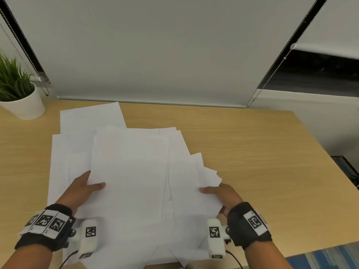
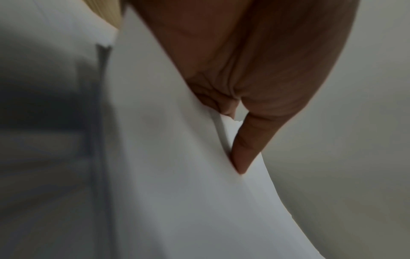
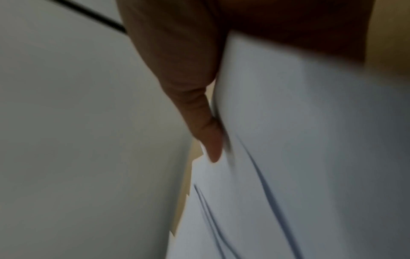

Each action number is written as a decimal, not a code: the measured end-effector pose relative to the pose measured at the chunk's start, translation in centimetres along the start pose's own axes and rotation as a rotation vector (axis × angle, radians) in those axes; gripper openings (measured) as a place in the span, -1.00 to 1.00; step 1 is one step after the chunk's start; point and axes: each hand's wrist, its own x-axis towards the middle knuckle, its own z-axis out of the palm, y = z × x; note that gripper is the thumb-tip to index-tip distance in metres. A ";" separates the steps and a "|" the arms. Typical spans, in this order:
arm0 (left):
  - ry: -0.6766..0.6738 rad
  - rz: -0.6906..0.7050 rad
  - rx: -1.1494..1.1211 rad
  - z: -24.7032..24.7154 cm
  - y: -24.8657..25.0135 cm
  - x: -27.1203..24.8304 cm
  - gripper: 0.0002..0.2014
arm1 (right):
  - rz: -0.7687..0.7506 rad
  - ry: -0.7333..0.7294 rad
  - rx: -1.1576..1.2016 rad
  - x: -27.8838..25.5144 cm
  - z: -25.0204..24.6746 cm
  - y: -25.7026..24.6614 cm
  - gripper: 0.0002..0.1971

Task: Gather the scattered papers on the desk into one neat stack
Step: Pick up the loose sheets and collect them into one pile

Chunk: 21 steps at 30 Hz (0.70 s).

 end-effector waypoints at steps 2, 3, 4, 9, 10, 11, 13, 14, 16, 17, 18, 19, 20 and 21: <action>0.000 0.005 -0.007 0.1 0.1 -0.1 -0.55 | 0.043 -0.132 0.122 -0.6 -0.7 0.5 -0.53; 0.000 0.005 -0.010 0.1 0.1 -0.1 -0.56 | 0.067 -0.183 0.182 -0.8 -1.0 0.8 -0.58; 0.000 0.004 -0.008 0.1 0.1 -0.2 -0.56 | 0.086 -0.210 0.220 -0.9 -1.3 1.2 -0.62; -0.004 0.001 -0.006 0.1 0.3 -0.4 -0.55 | -0.002 -0.017 0.144 -0.3 -1.5 2.0 -0.57; -0.009 0.000 -0.008 0.0 0.3 -0.5 -0.55 | -0.059 0.053 0.107 -0.3 -1.6 1.6 -0.63; -0.012 -0.003 -0.009 0.0 0.3 -0.6 -0.55 | -0.110 0.119 0.084 -0.3 -1.8 1.2 -0.70; -0.016 -0.004 -0.007 -0.1 0.2 -0.7 -0.55 | -0.196 0.246 0.064 -0.4 -3.0 0.2 -0.76; -0.018 -0.001 -0.009 -0.1 0.2 -0.6 -0.56 | -0.235 0.318 0.053 -0.2 -4.1 -0.2 -0.76; -0.014 0.004 -0.008 -0.1 0.2 -0.6 -0.56 | -0.283 0.433 0.040 0.1 -6.0 -0.6 -0.82; -0.007 0.005 -0.005 -0.1 0.2 -0.6 -0.56 | -0.285 0.443 0.043 0.1 -6.6 -0.6 -0.85; -0.004 0.007 -0.002 -0.1 0.1 -0.6 -0.55 | -0.263 0.411 0.042 0.1 -6.8 -0.4 -0.87; 0.001 0.006 0.000 0.0 0.1 -0.6 -0.55 | -0.227 0.359 0.030 0.1 -6.7 -0.1 -0.83; 0.000 0.007 0.001 0.0 0.1 -0.7 -0.55 | -0.194 0.312 0.014 0.2 -6.4 0.3 -0.73; 0.001 0.005 0.003 0.0 0.1 -0.8 -0.55 | -0.170 0.287 0.004 0.4 -6.0 0.7 -0.60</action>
